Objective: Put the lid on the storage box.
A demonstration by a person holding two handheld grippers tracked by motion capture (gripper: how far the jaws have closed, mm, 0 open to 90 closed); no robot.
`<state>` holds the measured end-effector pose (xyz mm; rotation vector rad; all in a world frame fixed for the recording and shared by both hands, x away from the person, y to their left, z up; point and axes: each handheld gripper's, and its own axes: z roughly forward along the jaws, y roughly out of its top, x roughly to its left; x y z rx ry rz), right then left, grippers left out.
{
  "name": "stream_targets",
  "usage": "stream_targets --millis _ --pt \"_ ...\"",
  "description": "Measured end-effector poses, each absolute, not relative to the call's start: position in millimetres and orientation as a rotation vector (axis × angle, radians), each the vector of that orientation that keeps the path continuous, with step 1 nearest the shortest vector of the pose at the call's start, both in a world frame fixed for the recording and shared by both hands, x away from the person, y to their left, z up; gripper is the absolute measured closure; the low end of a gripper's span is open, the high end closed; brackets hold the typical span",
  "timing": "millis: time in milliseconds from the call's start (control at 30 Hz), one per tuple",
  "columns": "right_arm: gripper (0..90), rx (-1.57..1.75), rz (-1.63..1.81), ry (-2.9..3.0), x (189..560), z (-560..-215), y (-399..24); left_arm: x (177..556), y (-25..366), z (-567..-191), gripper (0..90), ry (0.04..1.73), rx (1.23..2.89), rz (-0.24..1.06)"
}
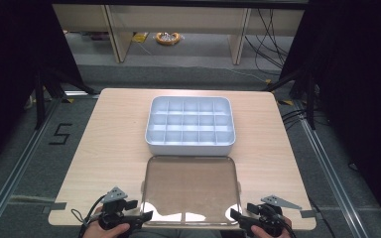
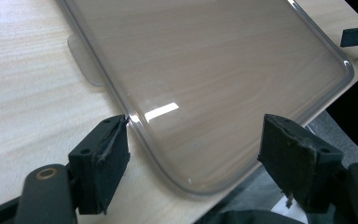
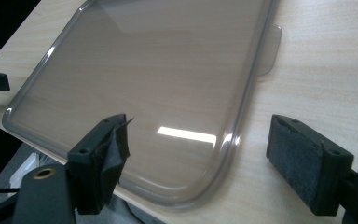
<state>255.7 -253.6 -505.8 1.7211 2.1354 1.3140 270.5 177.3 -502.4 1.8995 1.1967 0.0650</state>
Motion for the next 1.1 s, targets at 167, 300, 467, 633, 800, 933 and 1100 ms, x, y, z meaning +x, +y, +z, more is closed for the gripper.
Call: stream_targets --millis 167,300,467,633,800,933,1100 --pt "22.7 1.726 1.303 2.133 263.3 -506.6 -250.7 280.7 173.7 -505.6 23.6 1.201 1.932 0.063" --pt "22.8 1.715 1.318 2.135 269.7 -507.7 -250.0 285.6 172.8 -506.0 23.7 1.201 1.947 0.074" --pt "23.0 1.733 1.316 2.13 275.8 -508.4 -249.8 290.9 173.7 -506.9 23.7 1.22 1.951 0.075" --pt "24.0 1.768 1.296 2.127 280.7 -507.7 -249.2 295.6 172.2 -510.2 23.7 1.255 1.935 0.059" --pt "25.3 1.78 1.301 2.121 285.9 -510.5 -248.8 296.3 173.8 -511.2 25.1 1.244 1.967 0.059" --pt "26.4 1.856 1.327 2.114 283.7 -510.1 -246.4 294.1 174.3 -511.0 27.7 1.235 1.974 0.045" --pt "26.5 1.851 1.381 2.102 284.8 -513.7 -248.2 290.6 175.4 -510.7 33.9 1.208 1.996 0.041"
